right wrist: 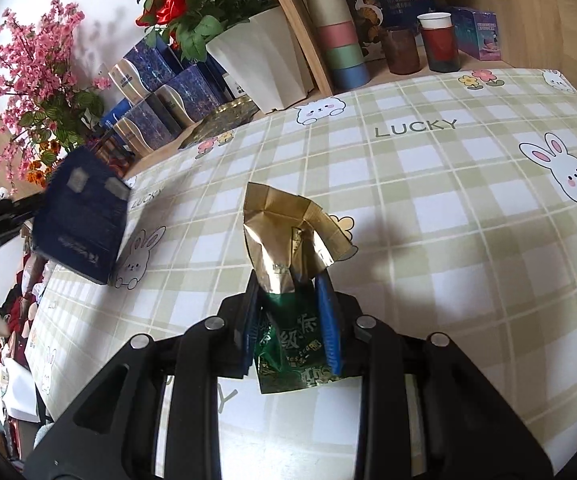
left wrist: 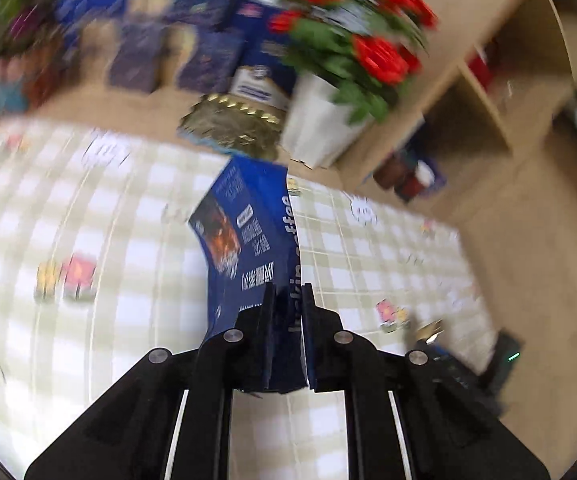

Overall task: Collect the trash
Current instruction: 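Carry the wrapper and blue luckin coffee box over the bin with both grippers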

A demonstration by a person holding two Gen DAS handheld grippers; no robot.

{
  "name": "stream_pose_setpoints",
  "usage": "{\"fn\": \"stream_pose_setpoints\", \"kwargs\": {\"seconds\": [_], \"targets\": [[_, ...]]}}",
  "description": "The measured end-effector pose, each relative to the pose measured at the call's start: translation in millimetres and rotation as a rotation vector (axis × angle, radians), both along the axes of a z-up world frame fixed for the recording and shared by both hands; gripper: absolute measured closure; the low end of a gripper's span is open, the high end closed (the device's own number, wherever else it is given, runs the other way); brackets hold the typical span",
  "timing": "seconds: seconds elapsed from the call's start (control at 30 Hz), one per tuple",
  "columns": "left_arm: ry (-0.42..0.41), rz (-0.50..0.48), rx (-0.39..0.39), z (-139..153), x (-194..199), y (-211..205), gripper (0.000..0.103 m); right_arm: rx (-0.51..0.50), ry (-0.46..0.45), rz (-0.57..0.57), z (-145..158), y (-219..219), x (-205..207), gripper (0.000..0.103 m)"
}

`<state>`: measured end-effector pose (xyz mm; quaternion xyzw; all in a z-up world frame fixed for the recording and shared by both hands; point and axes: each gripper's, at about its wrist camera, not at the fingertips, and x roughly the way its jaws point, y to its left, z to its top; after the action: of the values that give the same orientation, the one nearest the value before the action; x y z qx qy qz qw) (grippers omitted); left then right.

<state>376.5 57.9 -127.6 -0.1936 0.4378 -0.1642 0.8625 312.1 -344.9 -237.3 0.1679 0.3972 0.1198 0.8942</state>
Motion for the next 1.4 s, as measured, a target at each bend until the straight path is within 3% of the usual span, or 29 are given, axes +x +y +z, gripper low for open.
{"fn": "stream_pose_setpoints", "kwargs": {"seconds": [0.03,0.1,0.2,0.33,0.47,0.57,0.67,0.7,0.77,1.03,1.27,1.4], "targets": [[0.033,0.042,-0.065,-3.1,-6.6,17.9,0.091,-0.005,0.001,-0.003,-0.1,0.4,0.1,0.073],[0.061,0.087,-0.112,-6.9,-16.0,38.2,0.091,-0.009,0.0,-0.007,-0.2,0.9,-0.1,0.073],[0.069,0.099,-0.105,-6.9,-22.5,52.9,0.09,-0.018,0.003,-0.007,-0.8,2.0,0.3,0.073],[0.08,0.105,-0.089,-12.4,-17.6,53.2,0.07,-0.026,0.008,-0.005,-1.2,3.1,1.5,0.073],[0.131,0.12,-0.131,-38.0,-1.8,57.3,0.07,-0.021,0.007,-0.004,-1.6,1.8,1.3,0.073],[0.185,0.207,-0.242,-64.5,8.4,72.0,0.073,-0.017,0.008,-0.003,-1.7,1.8,1.4,0.073],[0.176,0.248,-0.307,-77.2,10.7,78.6,0.074,-0.015,0.007,0.008,-1.7,2.6,1.6,0.073],[0.171,0.258,-0.313,-80.3,10.1,79.3,0.081,-0.016,0.006,0.011,-1.5,2.9,1.9,0.073],[0.15,0.256,-0.321,-81.2,7.5,78.9,0.084,-0.02,0.007,0.015,-1.5,3.7,2.2,0.073],[0.034,0.098,-0.193,-29.6,-23.2,44.8,0.089,-0.078,0.003,-0.02,2.5,9.2,-3.2,0.073],[-0.099,-0.08,-0.039,23.9,-96.7,9.1,0.089,-0.109,-0.052,0.006,26.0,36.1,-64.1,0.073],[-0.147,-0.154,0.035,32.5,-151.0,-9.0,0.089,-0.063,-0.055,0.019,38.0,45.5,-107.8,0.073]]}}
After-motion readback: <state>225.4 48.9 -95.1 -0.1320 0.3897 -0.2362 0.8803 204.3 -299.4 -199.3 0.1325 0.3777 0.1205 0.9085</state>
